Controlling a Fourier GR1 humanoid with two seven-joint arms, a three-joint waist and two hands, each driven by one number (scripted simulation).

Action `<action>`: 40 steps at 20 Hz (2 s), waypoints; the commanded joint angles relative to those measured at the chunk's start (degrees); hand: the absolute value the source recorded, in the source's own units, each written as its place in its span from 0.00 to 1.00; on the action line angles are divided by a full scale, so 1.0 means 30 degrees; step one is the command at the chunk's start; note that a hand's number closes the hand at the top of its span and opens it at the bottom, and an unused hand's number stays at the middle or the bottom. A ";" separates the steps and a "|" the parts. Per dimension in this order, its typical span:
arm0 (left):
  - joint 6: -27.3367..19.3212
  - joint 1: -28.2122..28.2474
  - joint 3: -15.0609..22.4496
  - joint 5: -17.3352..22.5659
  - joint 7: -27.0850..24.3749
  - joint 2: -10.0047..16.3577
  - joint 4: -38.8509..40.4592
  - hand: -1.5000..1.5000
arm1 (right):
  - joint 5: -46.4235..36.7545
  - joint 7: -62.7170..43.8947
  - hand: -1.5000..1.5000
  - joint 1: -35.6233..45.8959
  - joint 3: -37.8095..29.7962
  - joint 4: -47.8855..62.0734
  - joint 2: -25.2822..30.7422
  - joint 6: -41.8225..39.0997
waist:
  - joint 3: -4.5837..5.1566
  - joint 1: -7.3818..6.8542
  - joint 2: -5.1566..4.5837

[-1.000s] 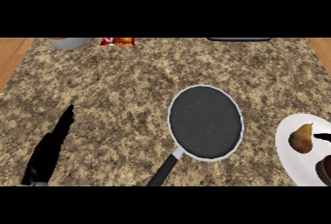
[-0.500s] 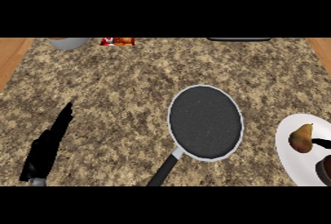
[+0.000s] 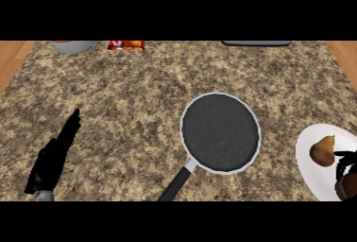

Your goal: Pick the cupcake from the plate and place it in the pan

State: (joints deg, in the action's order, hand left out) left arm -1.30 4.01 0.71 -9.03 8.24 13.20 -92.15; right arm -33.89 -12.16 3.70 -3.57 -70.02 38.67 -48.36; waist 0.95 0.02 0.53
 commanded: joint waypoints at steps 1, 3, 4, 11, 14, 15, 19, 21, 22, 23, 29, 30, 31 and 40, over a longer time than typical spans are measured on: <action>-0.0383 -0.0032 0.0469 -0.0620 0.0175 -0.0598 -0.0042 0.50 | 0.0419 -0.0288 1.00 0.0541 -0.0302 0.1010 -0.1148 -0.0346 | -0.0318 -0.0067 -0.0184; 0.0457 -0.0457 -0.0450 0.0106 0.0066 0.0168 0.0207 0.50 | 0.1144 -0.0906 1.00 -0.0840 -0.1037 -0.1201 -0.0863 -0.1326 | -0.0305 0.0088 -0.0150; -0.0335 0.1183 0.0142 -0.0518 -0.0742 -0.0478 -0.0357 0.50 | 0.0932 -0.2529 1.00 -0.1718 -0.1359 -0.1895 -0.2274 0.0251 | -0.0301 0.0096 -0.0120; -0.0725 0.0722 -0.0674 -0.0464 0.0104 -0.0133 0.0016 0.50 | -0.1191 -0.7374 1.00 -0.6657 -0.2709 -0.8628 -0.6331 0.7543 | -0.0236 0.1445 0.0142; -0.0361 0.1351 -0.0531 -0.0214 -0.0588 -0.0156 -0.0200 0.50 | -0.3595 -0.8234 1.00 -0.8576 -0.2083 -1.2533 -0.6630 0.9756 | -0.0228 0.1208 0.0154; -0.0171 0.1147 -0.0638 0.0070 -0.0241 -0.0149 -0.0223 0.50 | -0.4394 -0.8439 1.00 -0.8815 -0.1738 -1.3436 -0.7121 1.0719 | -0.0253 0.0980 0.0081; -0.0355 0.0774 -0.0084 -0.0415 0.0289 -0.0382 -0.0647 0.50 | -0.6605 -0.7517 1.00 -0.8146 -0.1664 -1.6945 -0.6559 1.3316 | -0.0279 0.0696 0.0088; -0.0206 0.0654 -0.0352 -0.0202 0.0351 -0.0219 -0.0479 0.50 | -0.8065 -0.7280 1.00 -0.8031 -0.1201 -1.8882 -0.6066 1.4039 | -0.0262 0.0601 0.0074; 0.0059 0.0636 -0.0551 -0.0011 0.0215 0.0099 -0.0837 0.50 | -0.8091 -0.7193 1.00 -0.7623 -0.1191 -1.9589 -0.6247 1.4427 | -0.0278 0.0405 0.0058; -0.0207 0.0144 -0.0424 -0.0075 0.0475 -0.0312 -0.0426 0.50 | -0.8613 -0.7279 1.00 -0.7983 -0.0451 -2.0828 -0.6402 1.4309 | -0.0272 0.0514 -0.0006; 0.0308 0.0495 -0.0249 -0.0164 0.0372 -0.0238 -0.0799 0.50 | -1.1996 -1.0057 1.00 -0.5748 0.3580 -2.3253 -0.7825 1.2584 | -0.0298 -0.0058 -0.0163; 0.1046 0.0582 -0.0533 0.0319 0.0436 0.0340 -0.1218 0.50 | -1.2175 -1.0351 1.00 -0.4067 0.4159 -2.1707 -0.8347 1.3038 | -0.0301 -0.0227 -0.0185; 0.0713 0.1256 -0.0167 -0.0165 0.0510 0.0080 -0.1813 0.50 | -1.2022 -1.0827 1.00 -0.2541 0.4102 -2.1052 -0.8292 1.2240 | -0.0302 -0.0303 -0.0189; 0.0285 -0.0292 -0.0079 -0.0733 -0.0243 -0.0634 0.0131 0.50 | -1.0500 -1.0294 1.00 0.4283 0.3224 -1.1282 -1.1470 1.5390 | -0.0326 -0.0389 -0.0282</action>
State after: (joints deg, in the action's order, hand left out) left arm 0.78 3.41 -0.79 -9.54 7.74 12.70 -91.91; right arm -65.79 -44.98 10.30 7.49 -116.44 7.53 -8.51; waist 0.04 -0.96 -0.18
